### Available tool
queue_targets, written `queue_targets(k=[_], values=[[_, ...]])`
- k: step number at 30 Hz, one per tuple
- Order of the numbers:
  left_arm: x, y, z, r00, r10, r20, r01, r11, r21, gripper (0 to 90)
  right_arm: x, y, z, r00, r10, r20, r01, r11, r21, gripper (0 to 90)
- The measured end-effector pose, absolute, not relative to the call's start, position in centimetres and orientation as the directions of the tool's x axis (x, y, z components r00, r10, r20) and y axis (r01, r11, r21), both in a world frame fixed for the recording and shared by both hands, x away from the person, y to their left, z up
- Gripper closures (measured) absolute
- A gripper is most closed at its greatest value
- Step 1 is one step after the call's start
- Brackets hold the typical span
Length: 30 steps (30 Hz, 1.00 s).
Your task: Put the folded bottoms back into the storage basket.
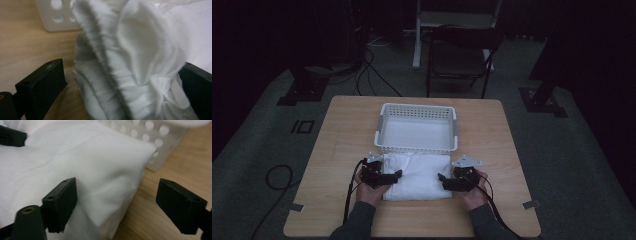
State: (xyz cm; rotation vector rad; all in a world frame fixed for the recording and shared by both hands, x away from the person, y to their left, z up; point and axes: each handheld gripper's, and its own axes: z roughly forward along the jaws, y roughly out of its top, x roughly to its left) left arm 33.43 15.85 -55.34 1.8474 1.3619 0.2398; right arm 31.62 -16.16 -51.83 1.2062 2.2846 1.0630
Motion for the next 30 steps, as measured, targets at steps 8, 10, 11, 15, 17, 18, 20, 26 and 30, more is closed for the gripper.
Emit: queue_targets(k=[8,10,11,15,17,18,20,26,30], values=[[33.3,15.8,-55.5,0.399,0.867,-0.299,0.706,-0.082,0.703,0.4,33.8,-16.4,-53.6,-0.567,0.803,0.183,0.648,0.297,0.701,11.8],[33.3,15.9,-55.5,0.400,0.866,-0.300,0.706,-0.082,0.703,0.4,33.9,-16.5,-53.5,-0.561,0.802,0.205,0.655,0.279,0.702,13.0],[33.3,15.9,-55.5,0.400,0.866,-0.300,0.705,-0.081,0.704,0.5,33.7,-16.6,-53.3,-0.560,0.803,0.206,0.649,0.270,0.711,13.3],[33.3,15.9,-55.5,0.404,0.863,-0.303,0.703,-0.081,0.707,0.5,33.4,-16.7,-52.7,-0.569,0.794,0.213,0.630,0.254,0.734,13.4],[33.3,15.9,-55.5,0.409,0.860,-0.304,0.702,-0.083,0.707,0.6,33.5,-16.6,-52.9,-0.566,0.796,0.214,0.638,0.258,0.726,12.7],[33.3,15.9,-55.5,0.413,0.858,-0.305,0.705,-0.090,0.703,0.6,33.8,-16.6,-53.3,-0.561,0.797,0.226,0.652,0.257,0.713,12.5],[33.4,15.9,-55.4,0.416,0.856,-0.306,0.710,-0.095,0.698,1.2,34.3,-16.5,-54.1,-0.548,0.790,0.274,0.687,0.238,0.686,12.0],[33.4,15.8,-55.3,0.422,0.850,-0.316,0.714,-0.097,0.693,3.1,34.7,-16.8,-55.0,-0.536,0.774,0.336,0.716,0.206,0.667,11.7],[33.4,15.8,-55.3,0.427,0.844,-0.324,0.717,-0.097,0.690,5.6,34.8,-16.9,-55.0,-0.545,0.756,0.362,0.719,0.200,0.665,18.4]])
